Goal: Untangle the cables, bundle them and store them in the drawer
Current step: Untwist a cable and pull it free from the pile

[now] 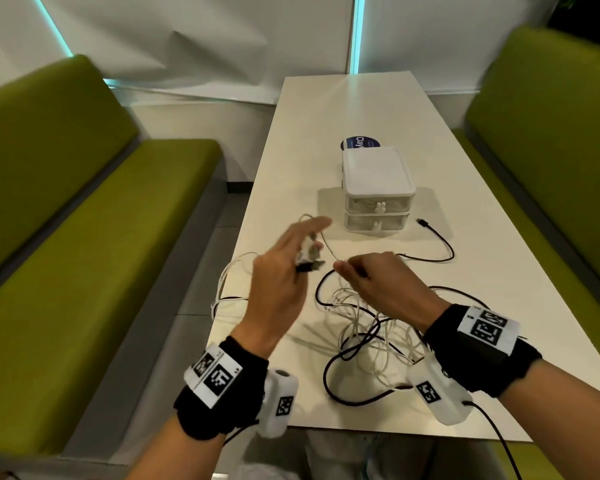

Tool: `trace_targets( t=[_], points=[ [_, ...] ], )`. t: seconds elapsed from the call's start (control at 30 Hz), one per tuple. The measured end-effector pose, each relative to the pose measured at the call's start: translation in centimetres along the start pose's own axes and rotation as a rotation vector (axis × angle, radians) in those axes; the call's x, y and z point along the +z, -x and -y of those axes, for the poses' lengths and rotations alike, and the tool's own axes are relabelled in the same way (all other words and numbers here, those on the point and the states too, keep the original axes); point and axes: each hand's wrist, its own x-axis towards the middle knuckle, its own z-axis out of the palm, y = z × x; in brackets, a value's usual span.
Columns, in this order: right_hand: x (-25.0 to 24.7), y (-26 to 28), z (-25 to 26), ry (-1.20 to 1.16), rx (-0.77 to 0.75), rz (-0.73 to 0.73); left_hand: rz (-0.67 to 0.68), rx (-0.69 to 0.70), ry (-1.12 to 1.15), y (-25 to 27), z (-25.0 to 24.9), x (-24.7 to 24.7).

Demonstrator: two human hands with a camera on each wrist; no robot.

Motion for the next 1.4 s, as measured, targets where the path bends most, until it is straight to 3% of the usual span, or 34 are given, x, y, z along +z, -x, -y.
trace_targets(
  t=[0.17,0.37,0.6,0.8,0.93,1.0,1.07,1.17,1.27,1.4],
  points=[
    [-0.4,0.8,0.8,-0.060,-0.131,-0.007,0.251,-0.038,-0.207,0.5,1.8,1.6],
    [-0.3,0.9,0.0,-0.112,-0.166,-0.019,0.325,0.039,-0.389,0.5,1.6,1.3],
    [-0.4,0.3,0.1,-0.172,-0.132,-0.029,0.118,0.021,-0.301,-0.4,1.0,0.4],
    [-0.1,-0.3,-0.7,-0.206,-0.012,0.039,-0.161,-0.365,0.145,-1.8,0.7,-0.6],
    [0.0,0.4,-2.0,-0.219,0.054,0.083,-0.403,-0.501,0.330,-3.1,1.3,-2.6],
    [0.1,0.8,-2.0,-0.197,0.049,0.070,-0.421,-0.540,0.306,-3.7,2.1,-3.0],
    [0.1,0.8,-1.6,-0.151,0.038,0.049,-0.343,-0.560,0.200,-3.5,2.7,-3.0],
    [0.0,0.6,-1.1,-0.107,0.050,0.047,-0.260,-0.497,0.024,-2.8,3.3,-2.5],
    [0.0,0.6,-1.1,-0.070,0.051,0.059,-0.270,-0.361,-0.117,-2.2,2.9,-2.2],
    [0.1,0.6,-1.2,-0.044,0.051,0.066,-0.204,-0.119,-0.083,-1.7,1.3,-1.2]
  ],
)
